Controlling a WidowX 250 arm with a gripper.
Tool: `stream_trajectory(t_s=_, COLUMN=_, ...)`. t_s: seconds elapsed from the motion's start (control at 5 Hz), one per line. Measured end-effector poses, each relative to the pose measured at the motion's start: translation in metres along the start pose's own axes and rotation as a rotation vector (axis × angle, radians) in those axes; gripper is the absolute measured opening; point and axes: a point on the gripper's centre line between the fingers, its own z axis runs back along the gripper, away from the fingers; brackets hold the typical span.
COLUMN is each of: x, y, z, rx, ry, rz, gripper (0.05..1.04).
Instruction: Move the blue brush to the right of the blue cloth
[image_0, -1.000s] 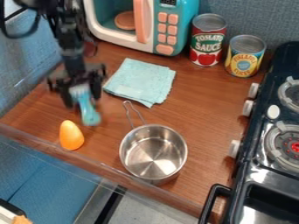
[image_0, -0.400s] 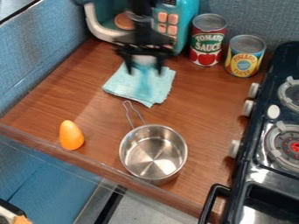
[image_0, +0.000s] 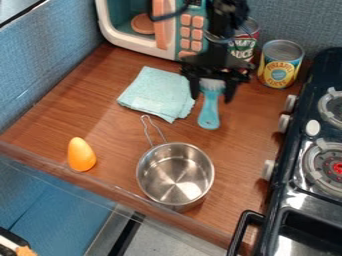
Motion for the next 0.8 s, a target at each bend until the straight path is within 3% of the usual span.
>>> stream_trajectory(t_s=0.2, x=0.0023, y=-0.0091, z=-0.0161, rx=-0.004, ry=0.045, rz=-0.006, gripper=0.785)
stream_trajectory(t_s=0.4, x=0.0078, y=-0.0137, z=-0.0237, rx=-0.006, ry=0.066, rz=-0.026, gripper=0.858)
stream_trajectory(t_s=0.6, x=0.0085, y=-0.0127, z=-0.0241, rx=0.001, ry=0.063, rz=-0.05, gripper=1.007)
stream_trajectory(t_s=0.8, x=0.0012, y=-0.0091, z=-0.0217, rx=-0.002, ry=0.087, rz=-0.068, gripper=1.001)
